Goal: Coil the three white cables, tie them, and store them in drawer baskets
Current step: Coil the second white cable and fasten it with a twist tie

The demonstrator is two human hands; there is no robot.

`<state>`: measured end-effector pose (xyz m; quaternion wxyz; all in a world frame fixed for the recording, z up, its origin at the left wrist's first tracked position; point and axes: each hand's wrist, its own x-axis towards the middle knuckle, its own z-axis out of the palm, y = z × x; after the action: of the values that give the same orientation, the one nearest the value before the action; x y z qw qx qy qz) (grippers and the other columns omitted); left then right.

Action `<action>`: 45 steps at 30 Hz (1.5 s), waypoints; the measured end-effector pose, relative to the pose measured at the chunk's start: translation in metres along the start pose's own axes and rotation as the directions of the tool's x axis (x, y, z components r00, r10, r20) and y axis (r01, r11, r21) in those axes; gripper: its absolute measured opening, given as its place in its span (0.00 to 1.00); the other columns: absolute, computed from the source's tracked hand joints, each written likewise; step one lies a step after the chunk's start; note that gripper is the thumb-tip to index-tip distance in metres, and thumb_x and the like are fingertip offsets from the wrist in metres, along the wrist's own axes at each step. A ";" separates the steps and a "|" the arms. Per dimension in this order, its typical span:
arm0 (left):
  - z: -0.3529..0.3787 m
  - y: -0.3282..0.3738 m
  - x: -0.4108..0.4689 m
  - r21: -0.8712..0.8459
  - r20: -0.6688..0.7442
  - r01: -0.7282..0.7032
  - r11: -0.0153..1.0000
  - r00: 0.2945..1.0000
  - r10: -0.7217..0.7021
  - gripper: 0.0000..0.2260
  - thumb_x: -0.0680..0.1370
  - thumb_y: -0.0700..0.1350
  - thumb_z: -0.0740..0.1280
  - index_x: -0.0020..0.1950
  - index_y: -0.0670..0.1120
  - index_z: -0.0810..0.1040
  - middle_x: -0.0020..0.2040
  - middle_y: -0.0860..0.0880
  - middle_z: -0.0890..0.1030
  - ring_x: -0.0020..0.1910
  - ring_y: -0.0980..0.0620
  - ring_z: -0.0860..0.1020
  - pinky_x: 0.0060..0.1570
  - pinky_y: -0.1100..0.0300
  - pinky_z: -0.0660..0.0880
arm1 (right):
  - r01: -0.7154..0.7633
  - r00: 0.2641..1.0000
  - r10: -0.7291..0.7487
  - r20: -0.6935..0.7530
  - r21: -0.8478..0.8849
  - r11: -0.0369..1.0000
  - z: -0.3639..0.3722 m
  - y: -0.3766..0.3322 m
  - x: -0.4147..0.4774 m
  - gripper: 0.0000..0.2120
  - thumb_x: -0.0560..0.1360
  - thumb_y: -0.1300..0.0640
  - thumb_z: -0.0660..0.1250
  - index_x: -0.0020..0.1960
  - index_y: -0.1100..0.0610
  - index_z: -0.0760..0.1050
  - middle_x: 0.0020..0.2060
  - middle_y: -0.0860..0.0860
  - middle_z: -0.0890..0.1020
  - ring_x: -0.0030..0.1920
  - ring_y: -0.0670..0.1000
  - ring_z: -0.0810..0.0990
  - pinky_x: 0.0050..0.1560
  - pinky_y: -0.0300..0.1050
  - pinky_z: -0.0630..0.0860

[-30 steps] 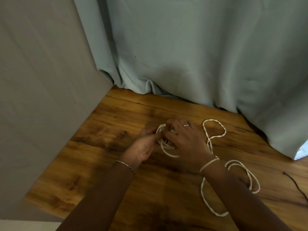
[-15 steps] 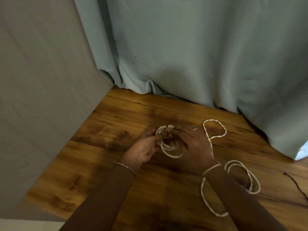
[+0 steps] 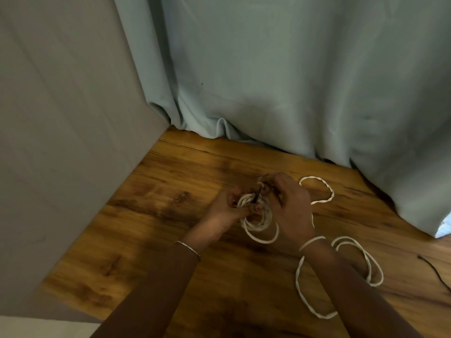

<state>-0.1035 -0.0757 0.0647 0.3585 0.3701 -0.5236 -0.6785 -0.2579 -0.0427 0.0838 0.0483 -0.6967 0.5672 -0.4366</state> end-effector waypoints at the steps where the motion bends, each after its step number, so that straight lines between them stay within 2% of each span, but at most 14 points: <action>1: 0.000 -0.002 0.000 -0.003 0.008 -0.002 1.000 1.000 0.002 0.17 0.70 0.29 0.71 0.57 0.41 0.78 0.40 0.56 0.84 0.41 0.61 0.82 0.41 0.65 0.79 | -0.003 1.000 0.003 -0.014 -0.018 1.000 0.000 0.000 0.001 0.10 0.71 0.63 0.63 0.51 0.56 0.79 0.48 0.49 0.82 0.49 0.46 0.79 0.49 0.39 0.75; 8: 0.002 -0.008 -0.003 -0.007 0.066 0.017 1.000 0.998 -0.017 0.18 0.71 0.30 0.71 0.60 0.35 0.76 0.49 0.43 0.83 0.47 0.50 0.83 0.46 0.59 0.79 | -0.140 0.977 0.137 -0.162 -0.006 0.990 0.007 0.005 0.010 0.05 0.75 0.63 0.66 0.49 0.55 0.77 0.44 0.48 0.81 0.43 0.42 0.76 0.43 0.31 0.71; 12: 0.002 -0.012 -0.007 0.045 0.026 0.008 0.999 1.000 -0.009 0.16 0.72 0.32 0.71 0.59 0.37 0.75 0.48 0.45 0.83 0.46 0.52 0.83 0.44 0.62 0.79 | -0.264 0.955 0.264 -0.135 0.018 0.964 0.012 0.007 0.008 0.03 0.76 0.60 0.66 0.50 0.55 0.77 0.43 0.48 0.80 0.36 0.42 0.75 0.37 0.31 0.70; 16: 0.002 -0.019 -0.009 0.089 -0.001 -0.002 0.996 1.000 0.002 0.14 0.74 0.34 0.70 0.57 0.45 0.74 0.49 0.45 0.82 0.47 0.51 0.82 0.49 0.58 0.80 | -0.376 0.920 0.390 -0.029 0.208 0.903 0.014 0.006 0.009 0.03 0.76 0.57 0.68 0.44 0.51 0.78 0.38 0.46 0.82 0.37 0.44 0.79 0.37 0.36 0.75; 18: -0.001 -0.020 -0.009 0.121 0.003 -0.012 0.993 1.000 0.011 0.13 0.74 0.35 0.70 0.56 0.46 0.74 0.50 0.45 0.82 0.50 0.48 0.82 0.51 0.55 0.80 | -0.491 0.869 0.484 0.098 0.278 0.825 0.013 0.006 0.013 0.05 0.75 0.56 0.70 0.41 0.49 0.78 0.34 0.47 0.81 0.34 0.46 0.79 0.35 0.38 0.75; 20: -0.003 -0.019 -0.010 0.143 0.003 -0.020 0.990 1.000 0.020 0.12 0.74 0.37 0.71 0.55 0.48 0.76 0.51 0.46 0.83 0.51 0.48 0.82 0.52 0.54 0.79 | -0.610 0.792 0.559 0.245 0.330 0.721 0.008 0.008 0.016 0.04 0.73 0.56 0.71 0.41 0.54 0.80 0.30 0.47 0.80 0.29 0.44 0.76 0.31 0.36 0.72; 24: -0.001 -0.019 -0.010 0.171 -0.054 -0.041 0.984 0.997 0.051 0.13 0.72 0.39 0.73 0.53 0.50 0.78 0.51 0.47 0.83 0.53 0.48 0.81 0.54 0.49 0.79 | -0.822 0.554 0.612 0.564 0.487 0.296 0.001 0.019 0.012 0.14 0.66 0.59 0.74 0.47 0.66 0.80 0.40 0.58 0.84 0.39 0.52 0.82 0.41 0.43 0.80; 26: 0.001 -0.016 -0.010 0.160 -0.078 -0.051 0.986 0.995 0.064 0.15 0.71 0.38 0.73 0.54 0.52 0.77 0.52 0.49 0.83 0.54 0.49 0.81 0.55 0.49 0.78 | -0.868 0.442 0.612 0.656 0.486 0.106 0.000 0.022 0.007 0.10 0.69 0.62 0.71 0.48 0.67 0.79 0.40 0.59 0.84 0.38 0.53 0.84 0.40 0.44 0.81; 29: 0.002 -0.015 -0.010 0.143 -0.053 -0.085 0.986 0.994 0.093 0.18 0.71 0.36 0.73 0.56 0.53 0.77 0.54 0.51 0.82 0.55 0.52 0.80 0.55 0.52 0.78 | -0.882 0.356 0.612 0.706 0.469 -0.029 0.001 0.023 0.003 0.08 0.76 0.65 0.62 0.45 0.66 0.79 0.36 0.59 0.84 0.34 0.53 0.84 0.37 0.44 0.82; 34: 0.007 -0.014 -0.011 0.122 -0.042 -0.035 0.992 0.998 0.041 0.15 0.72 0.38 0.72 0.58 0.45 0.79 0.51 0.48 0.83 0.53 0.50 0.81 0.54 0.49 0.79 | -0.925 0.230 0.613 0.756 0.365 -0.102 0.000 0.017 0.000 0.12 0.77 0.59 0.63 0.40 0.65 0.80 0.34 0.59 0.84 0.31 0.54 0.84 0.36 0.44 0.81; 38: 0.006 -0.012 -0.010 0.198 -0.054 -0.045 0.979 0.997 0.057 0.11 0.73 0.39 0.72 0.52 0.51 0.79 0.47 0.52 0.83 0.50 0.52 0.82 0.53 0.52 0.79 | -0.941 0.194 0.621 0.759 0.322 -0.100 0.001 0.016 -0.001 0.12 0.76 0.56 0.65 0.42 0.65 0.81 0.36 0.59 0.84 0.34 0.54 0.84 0.41 0.45 0.81; 41: 0.005 -0.011 -0.009 0.257 -0.057 -0.059 0.964 0.995 0.076 0.10 0.73 0.40 0.72 0.51 0.51 0.78 0.46 0.55 0.80 0.48 0.57 0.80 0.50 0.59 0.79 | -0.949 0.218 0.656 0.722 0.315 -0.032 0.004 0.018 -0.004 0.10 0.74 0.56 0.67 0.47 0.64 0.80 0.38 0.58 0.84 0.38 0.54 0.83 0.44 0.45 0.80; 43: 0.003 -0.011 -0.008 0.287 -0.070 -0.037 0.957 0.996 0.059 0.11 0.73 0.41 0.73 0.53 0.49 0.78 0.46 0.57 0.79 0.48 0.59 0.80 0.50 0.59 0.79 | -0.931 0.296 0.684 0.667 0.363 0.048 0.007 0.020 -0.006 0.13 0.72 0.55 0.70 0.52 0.62 0.80 0.42 0.58 0.85 0.41 0.53 0.84 0.49 0.49 0.80; 45: 0.000 -0.013 -0.006 0.288 -0.077 -0.008 0.958 0.997 0.032 0.13 0.73 0.43 0.73 0.56 0.48 0.78 0.49 0.52 0.82 0.51 0.54 0.81 0.53 0.54 0.79 | -0.879 0.389 0.696 0.603 0.470 0.084 0.006 0.019 -0.005 0.14 0.73 0.55 0.70 0.56 0.60 0.78 0.46 0.57 0.84 0.43 0.53 0.83 0.50 0.50 0.79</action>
<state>-0.1020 -0.0673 0.0525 0.3285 0.4402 -0.6055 -0.5760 -0.2683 -0.0481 0.0664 0.6181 -0.2294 0.6069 -0.4437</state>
